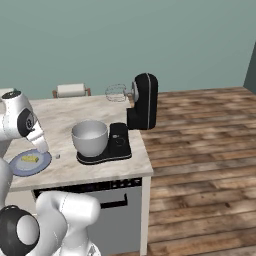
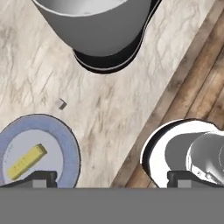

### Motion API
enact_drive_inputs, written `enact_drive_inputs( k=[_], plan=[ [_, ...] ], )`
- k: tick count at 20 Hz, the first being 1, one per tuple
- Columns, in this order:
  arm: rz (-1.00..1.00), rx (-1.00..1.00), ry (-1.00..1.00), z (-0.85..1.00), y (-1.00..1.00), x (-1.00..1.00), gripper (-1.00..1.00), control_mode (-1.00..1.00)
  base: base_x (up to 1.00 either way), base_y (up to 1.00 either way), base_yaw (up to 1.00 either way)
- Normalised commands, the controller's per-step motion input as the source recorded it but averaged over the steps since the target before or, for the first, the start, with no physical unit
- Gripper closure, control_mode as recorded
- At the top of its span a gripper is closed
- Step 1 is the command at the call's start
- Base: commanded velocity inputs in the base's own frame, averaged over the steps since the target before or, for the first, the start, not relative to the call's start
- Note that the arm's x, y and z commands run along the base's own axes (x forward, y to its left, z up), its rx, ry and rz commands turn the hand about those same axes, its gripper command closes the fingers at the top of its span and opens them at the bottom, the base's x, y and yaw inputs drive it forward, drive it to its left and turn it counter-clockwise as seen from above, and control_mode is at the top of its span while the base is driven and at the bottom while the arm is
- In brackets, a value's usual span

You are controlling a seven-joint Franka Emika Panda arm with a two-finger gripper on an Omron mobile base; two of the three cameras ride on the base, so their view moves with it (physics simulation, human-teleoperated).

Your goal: Add butter and sugar cubes to the stand mixer bowl and then turn on the stand mixer to begin making frosting.

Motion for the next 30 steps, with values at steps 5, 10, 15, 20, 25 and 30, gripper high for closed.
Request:
enact_drive_inputs(
  k=[5,10,15,20,25,30],
  plan=[
    [-0.28,0.02,-0.01,-0.12,0.09,0.02,-1.00,-1.00,0.00,0.00,0.00],
    [-0.30,0.03,0.00,-0.10,0.00,0.06,-1.00,-1.00,0.00,0.00,0.00],
    [-0.23,0.05,0.00,-0.07,0.00,0.15,-1.00,-1.00,0.00,0.00,0.00],
    [-0.08,0.04,0.00,-0.16,0.00,0.25,-1.00,-1.00,0.00,0.00,0.00],
    [-0.03,0.00,0.00,-0.34,0.00,0.21,-1.00,-1.00,0.00,0.00,0.00],
    [-0.01,0.00,0.00,-0.39,0.00,0.22,-1.00,-1.00,0.00,0.00,0.00]
  ],
)
